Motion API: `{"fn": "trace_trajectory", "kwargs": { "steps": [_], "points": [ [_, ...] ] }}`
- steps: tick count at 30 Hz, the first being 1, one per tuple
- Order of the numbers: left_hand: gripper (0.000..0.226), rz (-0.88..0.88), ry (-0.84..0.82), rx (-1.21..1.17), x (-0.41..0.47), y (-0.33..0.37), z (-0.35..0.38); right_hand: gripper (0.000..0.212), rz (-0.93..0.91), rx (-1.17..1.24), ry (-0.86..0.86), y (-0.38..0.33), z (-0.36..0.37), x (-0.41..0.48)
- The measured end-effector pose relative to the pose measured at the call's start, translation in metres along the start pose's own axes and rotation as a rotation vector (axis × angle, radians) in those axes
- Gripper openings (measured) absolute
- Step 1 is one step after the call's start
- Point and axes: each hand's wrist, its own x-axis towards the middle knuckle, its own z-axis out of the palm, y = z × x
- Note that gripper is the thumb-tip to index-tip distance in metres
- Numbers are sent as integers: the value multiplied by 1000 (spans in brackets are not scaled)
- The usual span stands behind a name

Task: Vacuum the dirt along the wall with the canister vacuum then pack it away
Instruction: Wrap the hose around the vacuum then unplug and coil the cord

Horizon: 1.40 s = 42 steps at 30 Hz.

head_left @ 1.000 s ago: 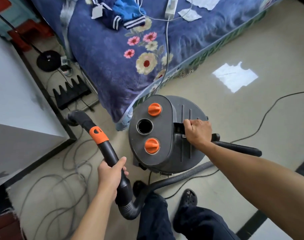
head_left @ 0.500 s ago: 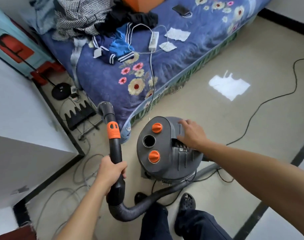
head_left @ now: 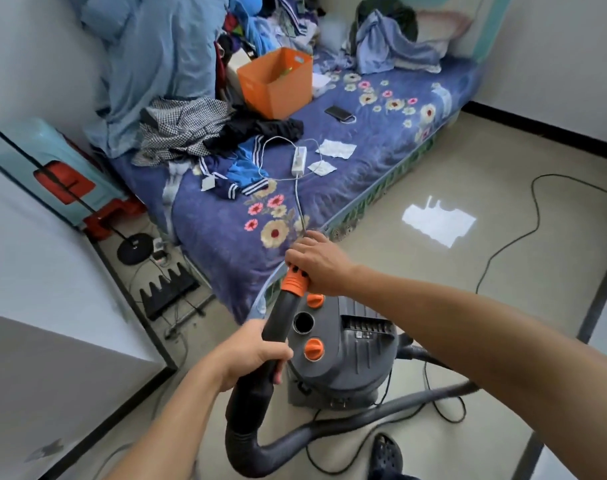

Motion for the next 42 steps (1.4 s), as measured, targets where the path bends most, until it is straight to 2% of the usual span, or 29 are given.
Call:
{"fn": "trace_trajectory", "kwargs": {
  "steps": [1, 2, 5, 7, 10, 14, 17, 20, 24, 28, 30, 34, 36, 38, 40, 42],
  "points": [
    [16, 33, -18, -36, -8, -4, -4, 27, -16, -4, 17, -4, -6, 2],
    [27, 59, -10, -62, -13, -8, -9, 24, -12, -13, 38, -8, -11, 4],
    [71, 54, 97, -249, -25, -28, -30, 26, 112, -59, 65, -14, -27, 0],
    [87, 29, 123, -451, -25, -46, -46, 26, 241, -61, 61, -12, -38, -10],
    [96, 40, 158, -540, -19, -77, -56, 24, 531, -79, -22, -5, -59, -30],
    [81, -27, 229, -638, -9, -115, -37, 17, 850, -60, -54, -1, -77, -68],
    [70, -89, 167, -538, 1, -134, -9, 21, 1033, -7, -87, 4, -73, -99],
    [30, -95, 151, -482, 12, -139, 21, 23, 1182, 93, -97, 7, -68, -123],
    [44, -141, 174, -444, 36, -145, 45, 27, 1318, 318, -39, 12, -57, -137],
    [24, -143, 286, -383, 45, -140, 55, 33, 1437, 667, 89, 26, -54, -133],
    [13, -101, 360, -333, 45, -124, 40, 38, 1482, 776, 104, 38, -52, -132],
    [19, -3, 485, -331, 43, -68, -28, 36, 1599, 963, 147, 59, -47, -138],
    [17, 116, 463, -356, 43, -38, -55, 35, 1655, 1124, 159, 68, -41, -140],
    [11, 153, 384, -364, 52, -25, -65, 38, 1673, 1302, 150, 76, -33, -137],
    [21, 79, 334, -327, 68, -31, -51, 39, 1655, 1401, 91, 82, -27, -128],
    [15, -20, 326, -256, 85, -57, -20, 41, 1628, 1462, 60, 88, -22, -119]
  ]
}}
